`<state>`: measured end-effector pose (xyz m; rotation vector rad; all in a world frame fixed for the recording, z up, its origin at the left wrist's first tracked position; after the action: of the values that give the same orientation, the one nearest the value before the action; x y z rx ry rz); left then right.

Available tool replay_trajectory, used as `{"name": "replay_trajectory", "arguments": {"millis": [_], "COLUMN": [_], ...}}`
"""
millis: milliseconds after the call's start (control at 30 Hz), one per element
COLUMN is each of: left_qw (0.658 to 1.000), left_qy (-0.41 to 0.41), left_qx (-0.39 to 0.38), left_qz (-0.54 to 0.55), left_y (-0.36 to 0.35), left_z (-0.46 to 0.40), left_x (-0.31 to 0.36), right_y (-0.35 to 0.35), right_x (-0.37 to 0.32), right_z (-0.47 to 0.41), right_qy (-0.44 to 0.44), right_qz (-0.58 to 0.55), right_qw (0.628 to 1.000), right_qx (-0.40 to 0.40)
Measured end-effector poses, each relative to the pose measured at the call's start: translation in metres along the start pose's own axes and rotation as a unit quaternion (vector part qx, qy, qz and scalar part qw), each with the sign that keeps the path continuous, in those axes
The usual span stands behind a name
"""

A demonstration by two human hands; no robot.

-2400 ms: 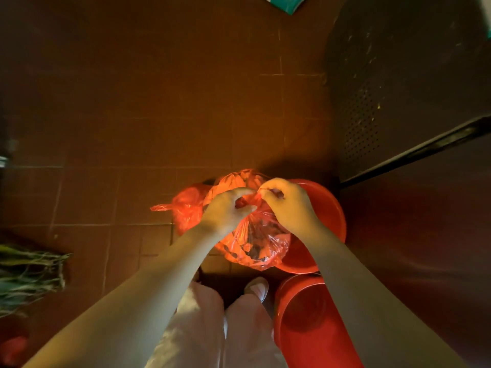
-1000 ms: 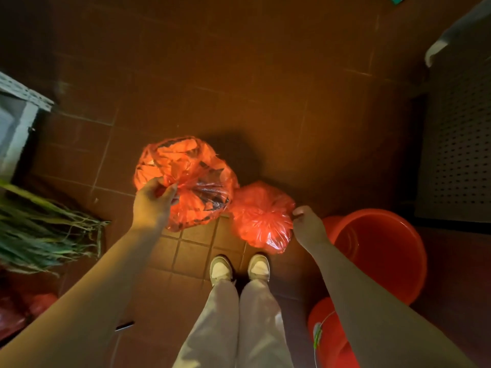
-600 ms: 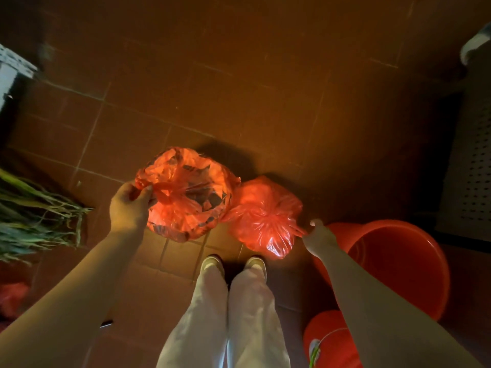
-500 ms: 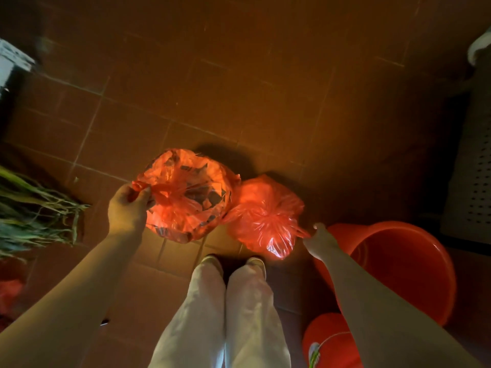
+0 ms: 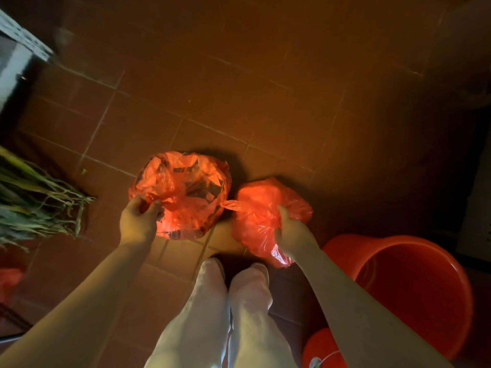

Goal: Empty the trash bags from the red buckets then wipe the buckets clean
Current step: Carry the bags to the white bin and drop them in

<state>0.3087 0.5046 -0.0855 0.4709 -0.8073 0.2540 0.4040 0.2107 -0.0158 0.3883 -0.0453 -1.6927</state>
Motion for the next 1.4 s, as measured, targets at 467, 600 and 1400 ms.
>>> {"name": "replay_trajectory", "arguments": {"millis": [467, 600, 1400], "left_qw": [0.999, 0.999, 0.986], "left_qy": [0.020, 0.022, -0.025], "left_qx": [-0.046, -0.046, -0.015], "left_qz": [-0.001, 0.007, -0.163], "left_y": [-0.014, -0.017, 0.083], "left_z": [-0.001, 0.003, 0.110], "left_x": [-0.027, -0.027, 0.204], "right_y": [-0.047, -0.048, 0.117], "right_x": [-0.009, -0.002, -0.053], "right_z": [-0.134, -0.137, 0.146], "right_qy": [0.025, 0.029, 0.109], "right_qz": [-0.008, -0.049, -0.079], "right_qw": [0.999, 0.998, 0.974], "right_qx": [-0.047, -0.038, 0.180]}}
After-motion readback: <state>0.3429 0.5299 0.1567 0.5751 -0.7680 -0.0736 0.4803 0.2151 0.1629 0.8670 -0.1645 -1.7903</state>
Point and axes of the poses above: each hand's wrist, its own z-axis away from the middle knuckle, its own y-axis out of the back of the hand, x = y × z, the point moved 3 cm from there along -z, towards the middle knuckle, and after that the axes turned 14 degrees about -x, right-handed, at the moved point
